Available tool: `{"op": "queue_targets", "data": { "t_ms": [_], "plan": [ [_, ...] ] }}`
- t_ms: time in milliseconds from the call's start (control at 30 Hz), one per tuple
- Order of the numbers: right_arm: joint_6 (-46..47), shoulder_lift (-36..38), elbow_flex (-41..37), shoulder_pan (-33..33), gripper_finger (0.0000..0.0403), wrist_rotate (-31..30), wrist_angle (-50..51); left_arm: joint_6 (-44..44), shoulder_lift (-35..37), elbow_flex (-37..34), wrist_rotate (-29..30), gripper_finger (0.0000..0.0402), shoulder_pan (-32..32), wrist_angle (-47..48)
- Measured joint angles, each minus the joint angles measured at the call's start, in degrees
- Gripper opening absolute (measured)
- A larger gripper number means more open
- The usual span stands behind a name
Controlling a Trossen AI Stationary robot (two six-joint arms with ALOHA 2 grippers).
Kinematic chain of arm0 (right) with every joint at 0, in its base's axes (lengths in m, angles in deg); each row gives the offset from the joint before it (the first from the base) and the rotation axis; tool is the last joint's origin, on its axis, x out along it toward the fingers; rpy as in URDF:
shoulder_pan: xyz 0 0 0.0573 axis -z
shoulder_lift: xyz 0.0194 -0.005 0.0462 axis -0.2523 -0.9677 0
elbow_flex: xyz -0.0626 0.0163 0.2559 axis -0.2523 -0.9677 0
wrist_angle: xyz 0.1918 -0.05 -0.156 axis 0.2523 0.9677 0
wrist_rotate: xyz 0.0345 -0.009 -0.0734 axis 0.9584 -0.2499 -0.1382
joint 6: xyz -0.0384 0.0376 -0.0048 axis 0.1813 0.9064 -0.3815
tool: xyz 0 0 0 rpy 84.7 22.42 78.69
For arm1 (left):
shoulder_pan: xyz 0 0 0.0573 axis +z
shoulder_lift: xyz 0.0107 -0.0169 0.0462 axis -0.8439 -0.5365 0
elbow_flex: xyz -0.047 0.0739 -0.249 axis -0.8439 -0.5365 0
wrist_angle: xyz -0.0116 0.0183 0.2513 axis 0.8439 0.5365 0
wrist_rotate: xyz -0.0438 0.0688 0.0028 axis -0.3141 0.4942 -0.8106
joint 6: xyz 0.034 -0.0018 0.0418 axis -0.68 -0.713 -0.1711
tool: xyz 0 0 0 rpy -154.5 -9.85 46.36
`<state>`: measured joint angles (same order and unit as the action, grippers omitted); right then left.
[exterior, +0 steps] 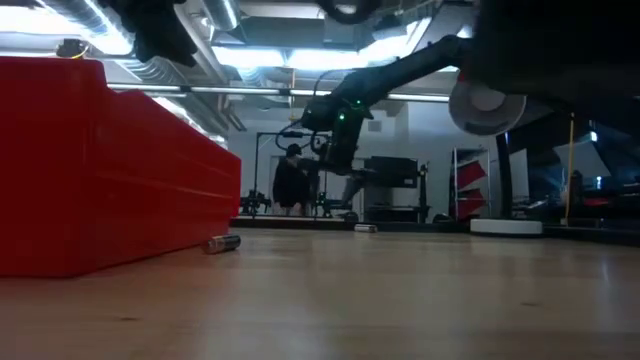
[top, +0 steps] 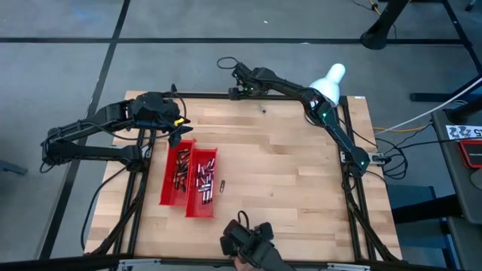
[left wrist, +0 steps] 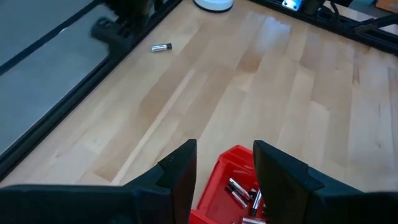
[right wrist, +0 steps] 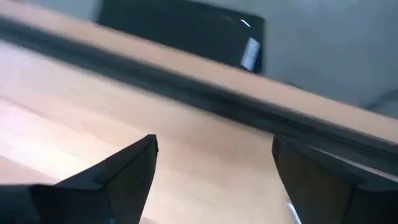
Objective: Sort batteries
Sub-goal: Put the silver battery into the right red bin
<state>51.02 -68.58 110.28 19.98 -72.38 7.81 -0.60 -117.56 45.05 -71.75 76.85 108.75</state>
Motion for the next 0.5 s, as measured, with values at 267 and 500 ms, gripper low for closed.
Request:
{"op": "queue_targets", "data": {
  "t_ms": [267, 500],
  "plan": [
    [-8.33, 1.3, -0.18, 0.33, 0.0319, -0.35, 12.64, -0.15, 0.0, 0.0, 0.0, 0.0147, 0.0, 0.37],
    [-15.04, 1.3, -0.92, 0.37, 0.0319, 0.06, 20.15, 0.2, 0.0, 0.0, 0.0, 0.0147, 0.0, 0.3]
  ]
}}
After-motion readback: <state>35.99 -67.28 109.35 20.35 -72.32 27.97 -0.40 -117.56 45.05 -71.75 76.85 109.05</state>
